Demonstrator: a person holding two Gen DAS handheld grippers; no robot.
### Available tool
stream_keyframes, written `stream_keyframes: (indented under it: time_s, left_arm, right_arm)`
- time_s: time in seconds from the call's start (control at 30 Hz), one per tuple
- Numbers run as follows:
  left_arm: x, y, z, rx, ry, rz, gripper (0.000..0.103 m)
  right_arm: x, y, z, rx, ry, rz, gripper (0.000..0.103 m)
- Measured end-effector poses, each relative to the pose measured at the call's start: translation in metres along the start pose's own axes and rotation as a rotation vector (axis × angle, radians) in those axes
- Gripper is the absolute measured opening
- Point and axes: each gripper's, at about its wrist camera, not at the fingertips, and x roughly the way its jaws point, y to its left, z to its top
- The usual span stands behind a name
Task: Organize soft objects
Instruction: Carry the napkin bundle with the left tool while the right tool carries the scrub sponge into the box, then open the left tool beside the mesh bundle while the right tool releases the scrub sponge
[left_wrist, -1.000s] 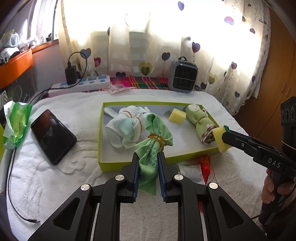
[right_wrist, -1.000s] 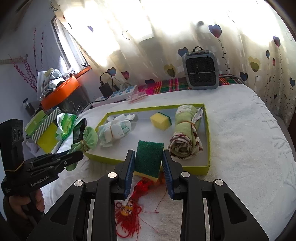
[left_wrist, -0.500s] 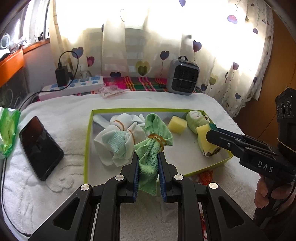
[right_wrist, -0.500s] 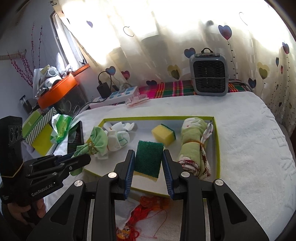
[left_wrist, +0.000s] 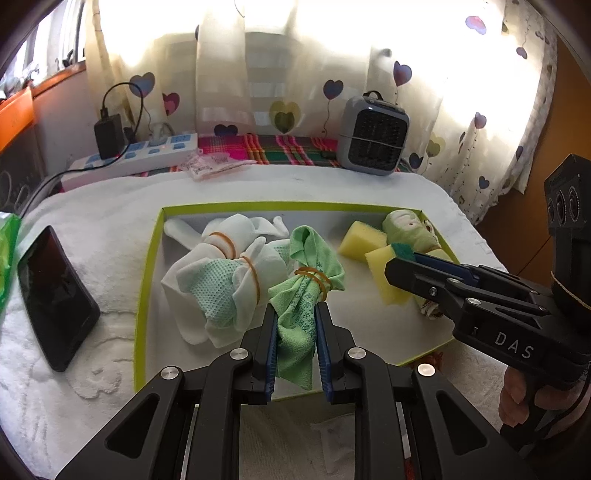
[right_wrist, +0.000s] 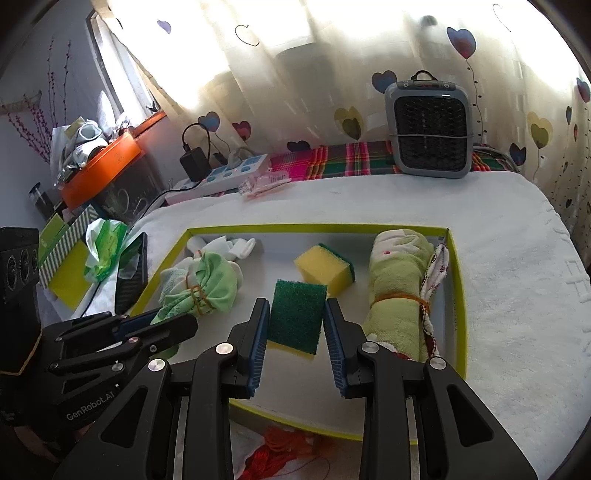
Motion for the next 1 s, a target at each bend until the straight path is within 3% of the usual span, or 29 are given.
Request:
stream_keyframes:
  time_s: [1.0]
  left_arm:
    - [0.022,0.01,-0.006,-0.017,0.032,0.025,0.018]
  right_arm:
    - [0.018,0.011,-0.003,-0.122,0.013,-0.082,0.031]
